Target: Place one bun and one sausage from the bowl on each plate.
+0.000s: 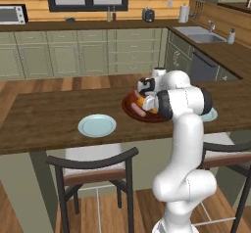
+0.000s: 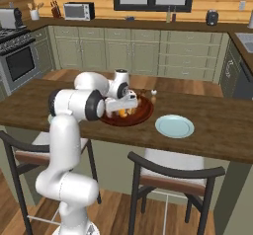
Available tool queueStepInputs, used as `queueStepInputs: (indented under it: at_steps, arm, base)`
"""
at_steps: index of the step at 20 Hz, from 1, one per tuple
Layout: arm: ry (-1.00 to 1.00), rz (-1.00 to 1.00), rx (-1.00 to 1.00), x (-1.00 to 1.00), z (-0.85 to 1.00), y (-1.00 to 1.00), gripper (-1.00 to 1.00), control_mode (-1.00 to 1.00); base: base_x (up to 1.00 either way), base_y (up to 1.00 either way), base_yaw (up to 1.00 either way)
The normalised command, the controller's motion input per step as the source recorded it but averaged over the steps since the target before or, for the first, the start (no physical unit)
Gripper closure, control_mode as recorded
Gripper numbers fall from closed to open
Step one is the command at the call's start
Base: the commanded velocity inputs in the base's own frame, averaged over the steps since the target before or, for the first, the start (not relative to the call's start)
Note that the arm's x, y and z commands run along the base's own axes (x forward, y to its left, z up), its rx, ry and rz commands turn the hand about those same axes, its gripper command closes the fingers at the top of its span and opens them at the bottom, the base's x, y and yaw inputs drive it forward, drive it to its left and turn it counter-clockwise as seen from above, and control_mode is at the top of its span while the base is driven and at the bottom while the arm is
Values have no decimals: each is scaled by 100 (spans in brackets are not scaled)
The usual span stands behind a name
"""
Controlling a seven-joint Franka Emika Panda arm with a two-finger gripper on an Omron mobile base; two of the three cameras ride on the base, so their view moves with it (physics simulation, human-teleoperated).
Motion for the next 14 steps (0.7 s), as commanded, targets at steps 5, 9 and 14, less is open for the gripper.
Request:
queueStepInputs:
  at_steps: [5,9,14]
  arm:
    - [-23,12,3,-33,100,15,100,-100]
    - [-9,15,0,-49,88,69,100,-100]
    - [-33,17,-5,-98,38,85,100,-100]
  base:
    - [0,0,0]
    - [0,0,0]
    - [0,0,0]
